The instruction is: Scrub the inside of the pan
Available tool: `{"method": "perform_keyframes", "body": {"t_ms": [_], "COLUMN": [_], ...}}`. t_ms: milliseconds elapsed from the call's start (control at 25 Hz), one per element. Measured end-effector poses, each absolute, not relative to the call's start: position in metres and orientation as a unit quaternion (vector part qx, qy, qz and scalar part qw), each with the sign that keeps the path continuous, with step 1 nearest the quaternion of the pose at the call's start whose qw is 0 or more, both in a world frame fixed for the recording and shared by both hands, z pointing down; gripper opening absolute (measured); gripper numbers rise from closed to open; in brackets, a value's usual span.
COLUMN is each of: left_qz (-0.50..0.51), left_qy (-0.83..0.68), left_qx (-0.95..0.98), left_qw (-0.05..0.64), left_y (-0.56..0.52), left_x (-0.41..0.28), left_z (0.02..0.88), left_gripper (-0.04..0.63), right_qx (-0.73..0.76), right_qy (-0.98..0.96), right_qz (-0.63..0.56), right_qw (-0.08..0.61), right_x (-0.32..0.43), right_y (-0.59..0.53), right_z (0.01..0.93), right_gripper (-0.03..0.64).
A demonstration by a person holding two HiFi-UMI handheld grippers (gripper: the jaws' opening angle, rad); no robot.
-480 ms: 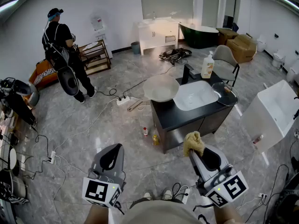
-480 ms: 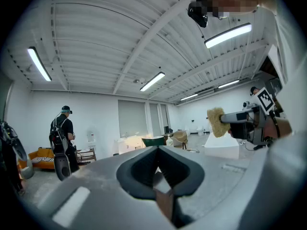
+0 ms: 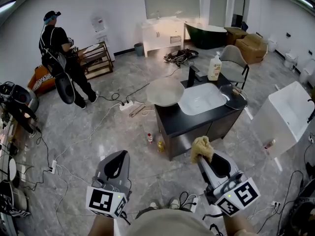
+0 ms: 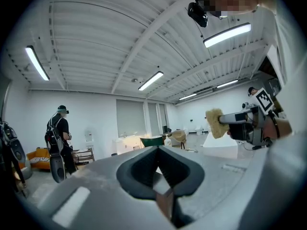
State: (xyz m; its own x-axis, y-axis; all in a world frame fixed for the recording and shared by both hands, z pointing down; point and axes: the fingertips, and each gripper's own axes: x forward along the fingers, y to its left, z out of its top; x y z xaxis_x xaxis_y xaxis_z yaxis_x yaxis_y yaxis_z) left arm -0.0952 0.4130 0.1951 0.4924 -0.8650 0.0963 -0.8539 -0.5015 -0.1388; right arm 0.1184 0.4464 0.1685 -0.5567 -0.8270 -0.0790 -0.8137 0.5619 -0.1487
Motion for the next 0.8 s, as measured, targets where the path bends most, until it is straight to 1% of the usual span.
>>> {"method": "perform_keyframes", "body": {"t_ms": [400, 800], "left_qz": [-0.085, -0.092], "left_qy": [0.499, 0.502], "left_qx": [-0.862, -0.859], "left_qw": [0.037, 0.041], "left_y": [0.405, 0.389], "left_x": [-0.062, -0.048], "left_z": [0.205, 0.213], "left_gripper": [0.003, 0.003], "right_qx": [-0.453, -0.442], "right_qy": [0.888, 0.893], "right_qz": [-0.056, -0.054], "right_qw": [0.063, 0.06], "right_x": [0.144, 0.154], "right_y": [0.437, 0.414], "right_z": [0.184, 0.19], "right_gripper": [0.095, 0.095]}}
